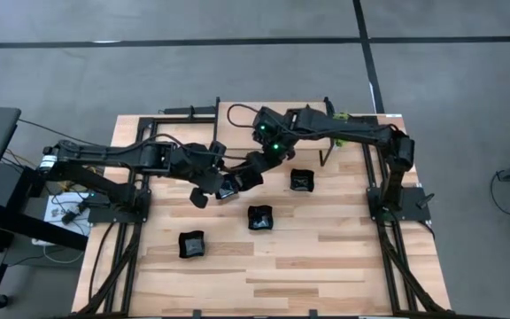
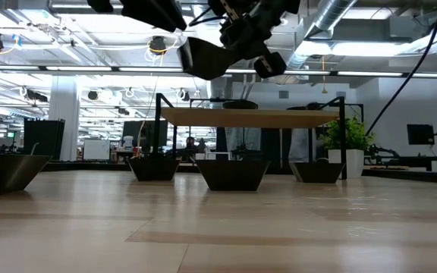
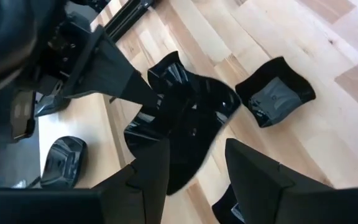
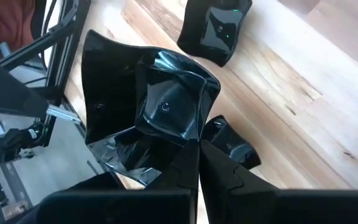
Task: Pick & Place Mini shaped plates
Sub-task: Put the distorted square plate on top of the shelf
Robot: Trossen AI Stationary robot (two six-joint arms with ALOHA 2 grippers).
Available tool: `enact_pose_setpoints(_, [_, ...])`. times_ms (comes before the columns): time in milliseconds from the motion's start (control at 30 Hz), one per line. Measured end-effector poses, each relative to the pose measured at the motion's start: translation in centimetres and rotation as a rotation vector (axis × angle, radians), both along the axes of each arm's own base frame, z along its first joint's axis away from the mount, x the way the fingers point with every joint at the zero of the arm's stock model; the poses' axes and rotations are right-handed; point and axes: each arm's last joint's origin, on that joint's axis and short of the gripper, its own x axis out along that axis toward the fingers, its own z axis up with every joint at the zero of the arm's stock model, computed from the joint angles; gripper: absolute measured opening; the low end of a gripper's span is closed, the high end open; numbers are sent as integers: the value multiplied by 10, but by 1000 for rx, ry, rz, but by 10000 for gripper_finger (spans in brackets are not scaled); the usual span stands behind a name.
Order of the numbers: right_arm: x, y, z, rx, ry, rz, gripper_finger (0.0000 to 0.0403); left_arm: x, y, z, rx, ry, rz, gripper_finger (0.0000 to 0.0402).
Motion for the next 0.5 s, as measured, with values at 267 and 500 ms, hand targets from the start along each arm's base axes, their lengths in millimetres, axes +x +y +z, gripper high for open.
enact_pose_setpoints(267, [3, 3, 1, 5, -21, -12, 0, 0, 0, 0, -12, -6, 10, 159])
enact_pose_setpoints(500, [3, 3, 1, 7, -20, -14, 0, 0, -2, 0, -59, -13, 41, 159])
